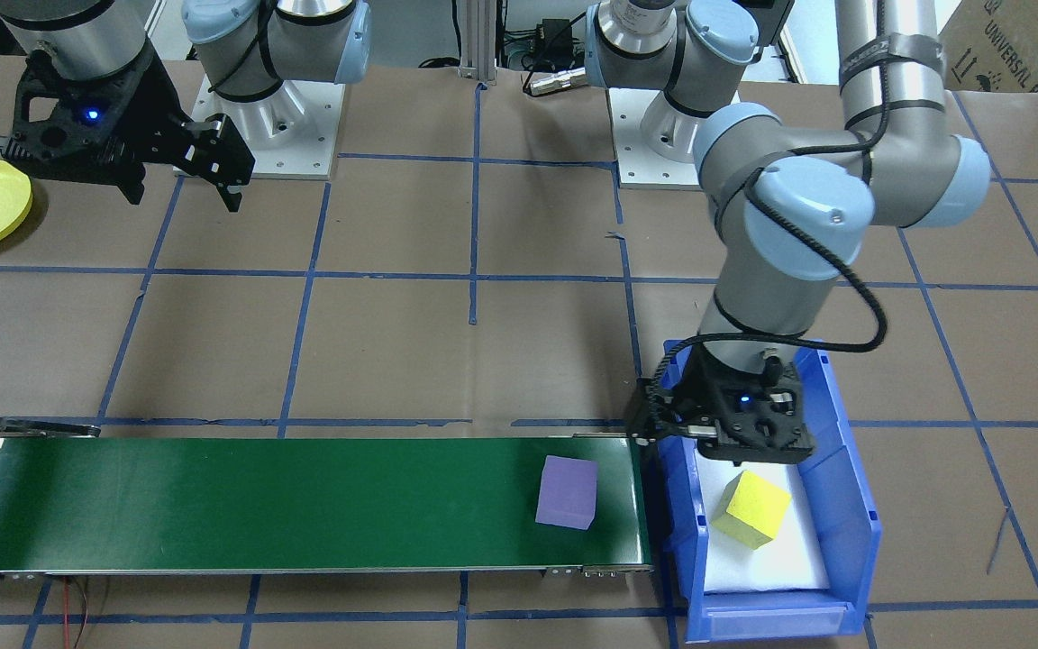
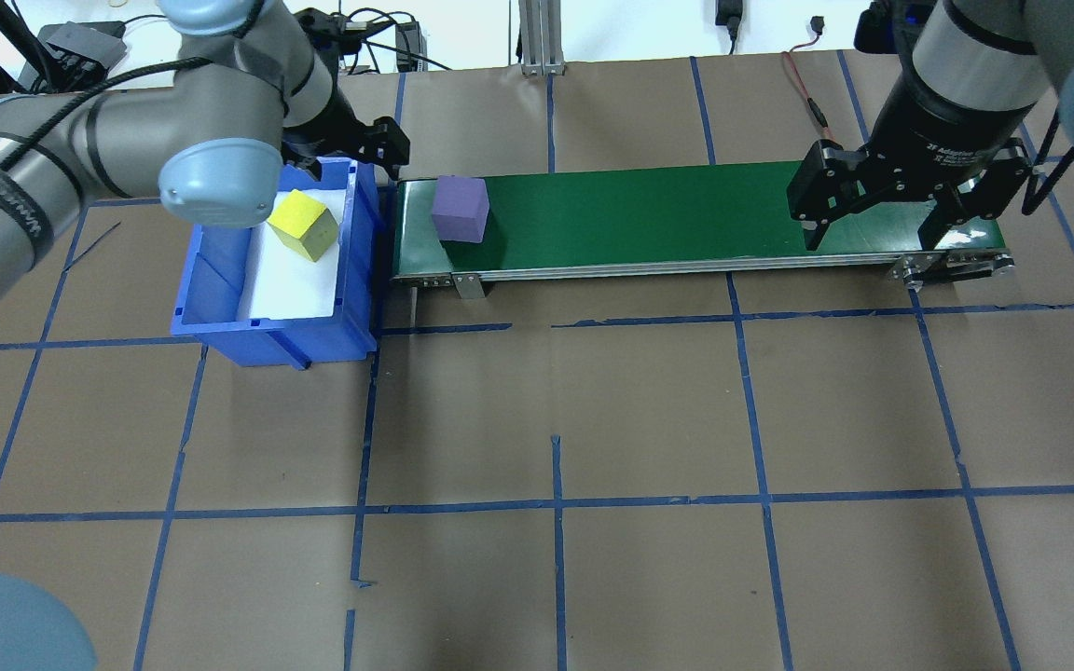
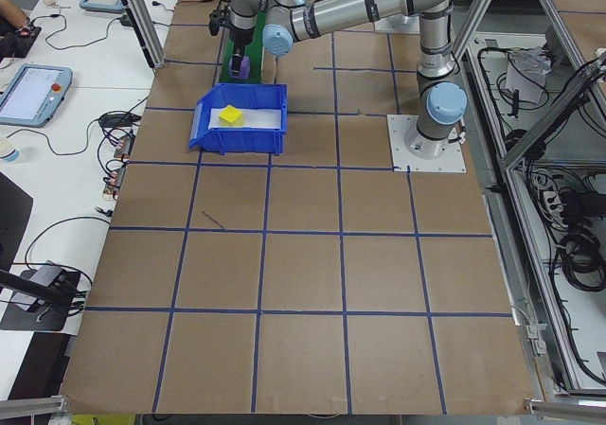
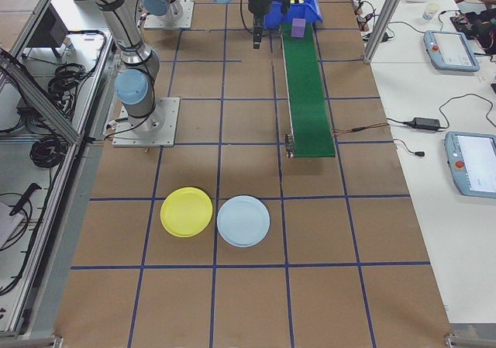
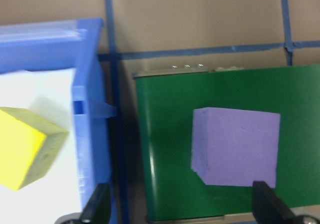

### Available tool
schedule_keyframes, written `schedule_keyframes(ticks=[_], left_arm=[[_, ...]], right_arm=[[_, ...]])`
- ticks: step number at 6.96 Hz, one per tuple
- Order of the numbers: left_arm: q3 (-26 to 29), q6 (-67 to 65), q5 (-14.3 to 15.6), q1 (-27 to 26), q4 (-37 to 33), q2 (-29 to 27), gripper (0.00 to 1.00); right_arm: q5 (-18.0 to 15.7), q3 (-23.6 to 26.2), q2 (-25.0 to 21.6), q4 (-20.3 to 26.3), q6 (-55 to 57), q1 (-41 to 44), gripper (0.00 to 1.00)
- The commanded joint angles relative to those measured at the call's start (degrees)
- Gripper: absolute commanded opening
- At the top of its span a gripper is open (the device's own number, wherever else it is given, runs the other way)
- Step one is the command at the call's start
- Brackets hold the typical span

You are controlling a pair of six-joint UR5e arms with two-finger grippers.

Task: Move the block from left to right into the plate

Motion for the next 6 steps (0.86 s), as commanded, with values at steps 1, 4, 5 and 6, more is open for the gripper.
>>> schedule_keyframes(ticks=[1, 4, 5, 6], left_arm=[[-0.03, 6.14, 0.46, 8.93, 0.15, 0.24, 1.00], [-0.12, 1.18, 0.03, 10.47, 2.77, -5.28, 1.00], [-1.16, -6.52, -0.41, 10.38, 3.13, -6.78, 1.00], [-1.35, -15.12, -0.41, 10.38, 2.36, -6.97, 1.00]], right_arm=[[-0.07, 0.09, 0.08, 0.09, -0.09, 0.00, 1.00], [-0.33, -0.96, 1.30, -0.87, -1.74, -2.97, 1.00], [1.50, -1.49, 2.70, -2.45, -4.19, -6.82, 1.00], [3.17, -1.41, 3.41, -2.81, -6.13, -9.20, 1.00]])
